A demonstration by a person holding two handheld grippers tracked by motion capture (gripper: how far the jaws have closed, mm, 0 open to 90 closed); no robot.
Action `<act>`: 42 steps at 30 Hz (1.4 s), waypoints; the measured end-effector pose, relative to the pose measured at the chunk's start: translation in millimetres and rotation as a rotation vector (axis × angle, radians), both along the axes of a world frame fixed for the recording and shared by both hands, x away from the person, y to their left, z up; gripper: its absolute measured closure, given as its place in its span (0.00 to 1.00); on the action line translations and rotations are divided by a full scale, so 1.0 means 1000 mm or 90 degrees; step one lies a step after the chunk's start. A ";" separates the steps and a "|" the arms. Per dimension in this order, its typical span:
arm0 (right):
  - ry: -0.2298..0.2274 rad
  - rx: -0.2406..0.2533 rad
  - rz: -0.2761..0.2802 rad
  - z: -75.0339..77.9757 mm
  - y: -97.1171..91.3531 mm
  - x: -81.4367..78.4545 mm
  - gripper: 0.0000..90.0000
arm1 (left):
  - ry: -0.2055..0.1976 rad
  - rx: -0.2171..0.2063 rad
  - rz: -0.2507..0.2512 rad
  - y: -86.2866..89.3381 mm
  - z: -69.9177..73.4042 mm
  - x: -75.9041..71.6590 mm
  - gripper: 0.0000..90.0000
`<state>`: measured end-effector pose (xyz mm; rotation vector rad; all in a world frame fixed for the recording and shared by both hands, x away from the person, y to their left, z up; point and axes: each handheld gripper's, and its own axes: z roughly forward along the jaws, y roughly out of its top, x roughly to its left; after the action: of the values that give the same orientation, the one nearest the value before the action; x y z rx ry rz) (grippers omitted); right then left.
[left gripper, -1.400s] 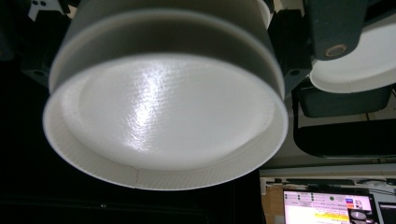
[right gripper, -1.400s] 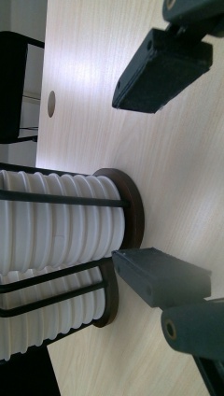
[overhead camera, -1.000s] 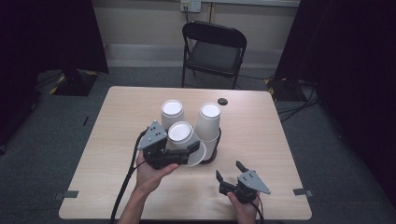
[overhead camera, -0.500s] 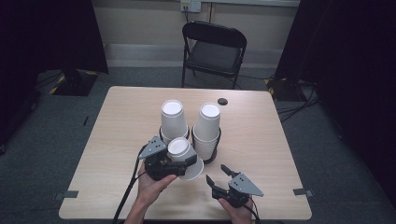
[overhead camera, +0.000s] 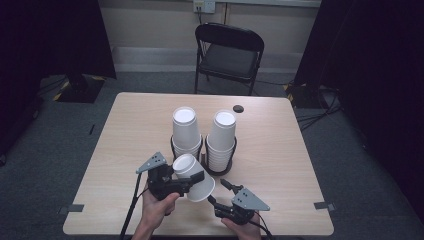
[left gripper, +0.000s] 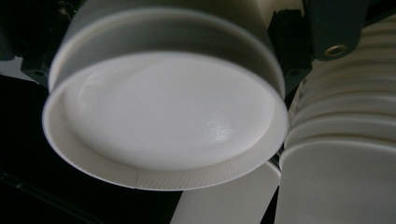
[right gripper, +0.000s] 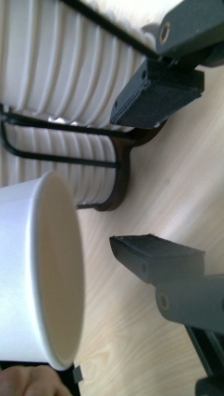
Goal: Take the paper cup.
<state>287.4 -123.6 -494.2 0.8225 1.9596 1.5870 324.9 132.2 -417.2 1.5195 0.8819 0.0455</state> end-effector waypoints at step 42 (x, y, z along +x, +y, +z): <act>-0.161 0.083 0.061 0.017 0.017 0.013 0.94 | 0.022 -0.031 -0.040 0.002 -0.008 -0.004 0.09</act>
<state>300.0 -106.2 -476.9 0.5505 1.7535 1.7951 321.3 134.6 -424.7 1.5057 0.8570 -0.0474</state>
